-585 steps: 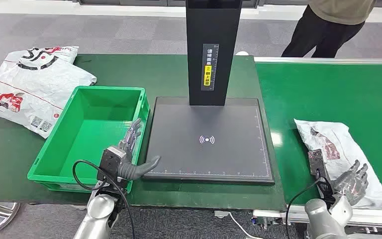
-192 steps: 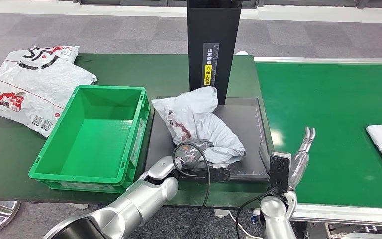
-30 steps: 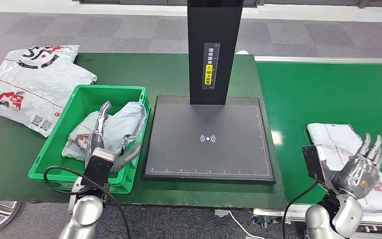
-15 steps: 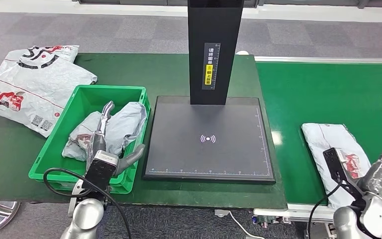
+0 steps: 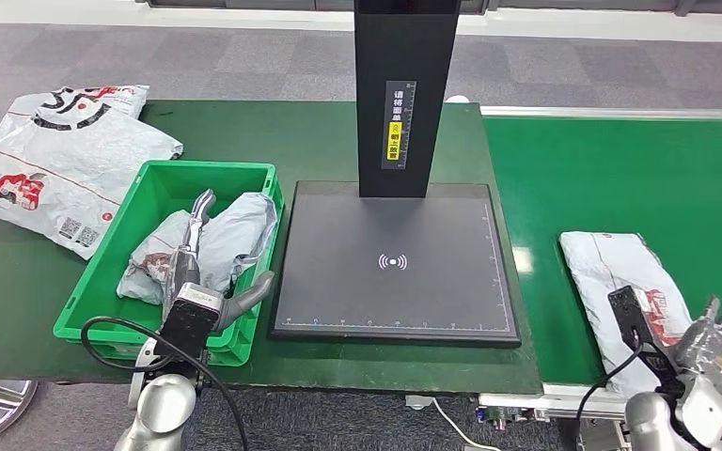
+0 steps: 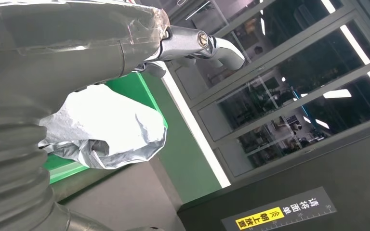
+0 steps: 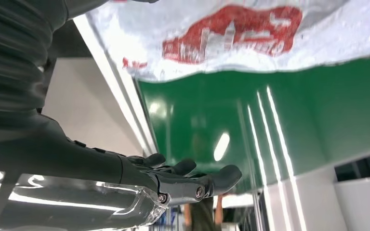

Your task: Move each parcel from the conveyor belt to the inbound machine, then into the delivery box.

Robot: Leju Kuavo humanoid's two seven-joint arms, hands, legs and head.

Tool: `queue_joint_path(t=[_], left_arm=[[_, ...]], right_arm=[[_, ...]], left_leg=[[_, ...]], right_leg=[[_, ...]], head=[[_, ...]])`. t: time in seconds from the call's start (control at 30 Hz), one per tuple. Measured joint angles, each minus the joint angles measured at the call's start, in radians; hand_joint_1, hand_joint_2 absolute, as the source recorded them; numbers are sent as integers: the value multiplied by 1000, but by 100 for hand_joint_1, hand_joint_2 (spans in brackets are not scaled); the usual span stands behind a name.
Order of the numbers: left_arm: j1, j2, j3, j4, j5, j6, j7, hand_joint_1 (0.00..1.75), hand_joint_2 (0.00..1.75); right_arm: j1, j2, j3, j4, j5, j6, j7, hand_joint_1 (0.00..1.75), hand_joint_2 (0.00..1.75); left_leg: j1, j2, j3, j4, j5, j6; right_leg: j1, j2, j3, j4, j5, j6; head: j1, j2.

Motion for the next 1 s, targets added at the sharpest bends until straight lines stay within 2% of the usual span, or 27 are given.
queue_joint_path(t=[0.13, 0.33, 0.5, 0.8, 1.0], left_arm=[[3, 0, 0, 0, 1, 2, 2, 0, 175], [4, 0, -3, 0, 7, 11, 8, 0, 175], [-2, 2, -8, 4, 15, 27, 14, 0, 175], [-4, 7, -15, 10, 20, 34, 17, 0, 175], [-4, 10, -17, 12, 23, 45, 17, 0, 175]], right_arm=[[-20, 3, 0, 54, -61, 22, -5, 0, 175], [-57, 13, 0, 149, -135, 42, 55, 0, 175], [-122, 10, 0, 273, -204, 49, 44, 0, 175], [-188, 8, 2, 388, -215, 49, 39, 0, 175], [-236, 7, 11, 447, -224, 68, 65, 0, 175]], left_leg=[[0, 0, 0, 0, 0, 0], [0, -1, 0, 0, 0, 0], [0, 0, 0, 0, 0, 0], [0, 0, 0, 0, 0, 0], [0, 0, 0, 0, 0, 0]], right_leg=[[0, -1, 1, 0, 0, 0], [0, -1, 1, 0, 0, 0], [0, 0, 0, 0, 0, 0], [0, -1, 1, 0, 0, 0], [0, 0, 1, 0, 0, 0]], head=[[0, 0], [0, 0], [0, 0], [0, 0], [0, 0]])
